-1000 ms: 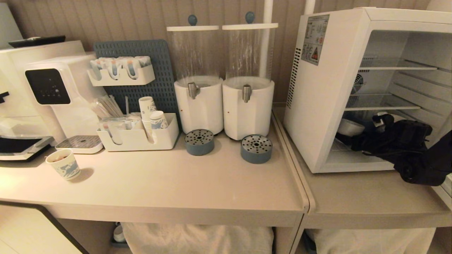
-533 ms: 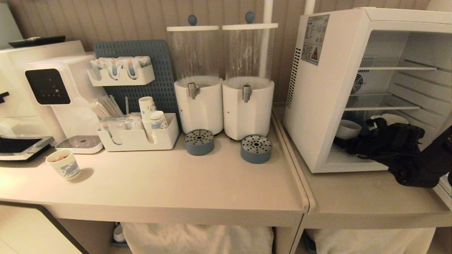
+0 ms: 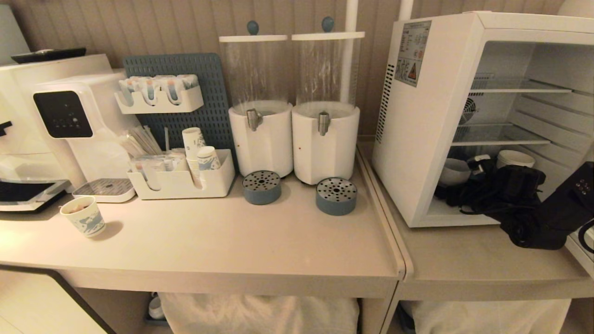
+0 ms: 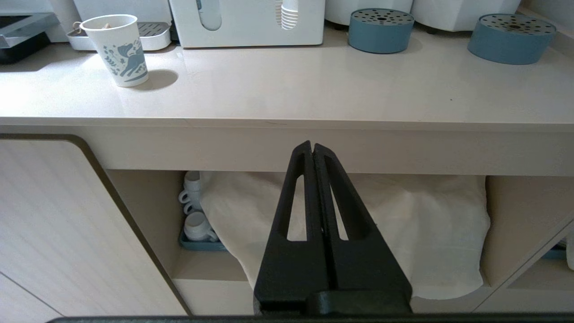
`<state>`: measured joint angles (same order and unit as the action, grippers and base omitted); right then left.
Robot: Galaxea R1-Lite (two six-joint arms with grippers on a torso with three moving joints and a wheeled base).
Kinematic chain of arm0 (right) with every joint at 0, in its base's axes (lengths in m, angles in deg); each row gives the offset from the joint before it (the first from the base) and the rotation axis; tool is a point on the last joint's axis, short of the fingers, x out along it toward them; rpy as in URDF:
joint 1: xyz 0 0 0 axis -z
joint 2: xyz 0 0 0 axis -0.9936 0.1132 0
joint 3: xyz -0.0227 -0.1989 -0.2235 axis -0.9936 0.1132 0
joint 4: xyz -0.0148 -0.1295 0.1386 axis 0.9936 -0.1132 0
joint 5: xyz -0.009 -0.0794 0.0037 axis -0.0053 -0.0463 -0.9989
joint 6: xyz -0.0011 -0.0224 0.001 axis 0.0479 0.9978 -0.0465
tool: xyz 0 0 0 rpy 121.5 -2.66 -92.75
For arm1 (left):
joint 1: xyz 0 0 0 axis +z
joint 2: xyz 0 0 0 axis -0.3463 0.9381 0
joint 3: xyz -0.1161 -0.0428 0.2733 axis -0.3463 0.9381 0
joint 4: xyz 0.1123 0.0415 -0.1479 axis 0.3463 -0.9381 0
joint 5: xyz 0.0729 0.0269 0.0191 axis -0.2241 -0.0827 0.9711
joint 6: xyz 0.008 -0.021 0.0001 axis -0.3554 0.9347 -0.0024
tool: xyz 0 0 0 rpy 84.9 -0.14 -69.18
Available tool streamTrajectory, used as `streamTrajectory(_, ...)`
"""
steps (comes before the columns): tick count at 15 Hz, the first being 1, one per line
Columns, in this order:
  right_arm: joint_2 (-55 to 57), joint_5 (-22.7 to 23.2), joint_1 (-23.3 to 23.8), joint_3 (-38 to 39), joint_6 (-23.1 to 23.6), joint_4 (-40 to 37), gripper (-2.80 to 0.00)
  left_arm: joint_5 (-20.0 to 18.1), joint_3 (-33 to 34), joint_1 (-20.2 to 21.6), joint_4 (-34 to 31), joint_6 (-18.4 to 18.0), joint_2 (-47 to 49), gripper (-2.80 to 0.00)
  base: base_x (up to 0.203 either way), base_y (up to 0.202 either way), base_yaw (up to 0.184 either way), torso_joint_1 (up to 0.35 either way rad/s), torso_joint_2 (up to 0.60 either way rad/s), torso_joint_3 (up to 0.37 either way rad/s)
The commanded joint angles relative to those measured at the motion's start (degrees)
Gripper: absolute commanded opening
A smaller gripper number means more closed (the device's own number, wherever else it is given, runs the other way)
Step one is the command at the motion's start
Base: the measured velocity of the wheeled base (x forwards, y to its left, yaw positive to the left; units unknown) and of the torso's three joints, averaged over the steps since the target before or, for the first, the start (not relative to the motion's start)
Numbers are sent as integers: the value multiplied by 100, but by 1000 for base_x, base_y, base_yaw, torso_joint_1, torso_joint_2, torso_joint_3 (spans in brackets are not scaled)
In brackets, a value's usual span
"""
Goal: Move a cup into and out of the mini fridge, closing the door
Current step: Take the ceramic cup out of the freezer
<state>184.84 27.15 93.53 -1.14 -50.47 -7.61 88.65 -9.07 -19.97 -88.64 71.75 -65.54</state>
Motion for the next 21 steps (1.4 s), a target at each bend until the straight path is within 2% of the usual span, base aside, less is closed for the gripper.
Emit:
streamTrajectory(1, 15, 16, -10, -33, 5, -9, 0, -2, -2, 6, 0, 4, -1, -280, 0, 0, 0, 0, 0, 0)
streamTrajectory(11, -161, 25, 166, -578, -57, -536, 0, -2, -2, 6, 0, 4, -1, -280, 0, 0, 0, 0, 0, 0)
streamTrajectory(21, -252, 24, 192, -546, -101, -592, 0, -2, -2, 0, 0, 4, -1, -280, 0, 0, 0, 0, 0, 0)
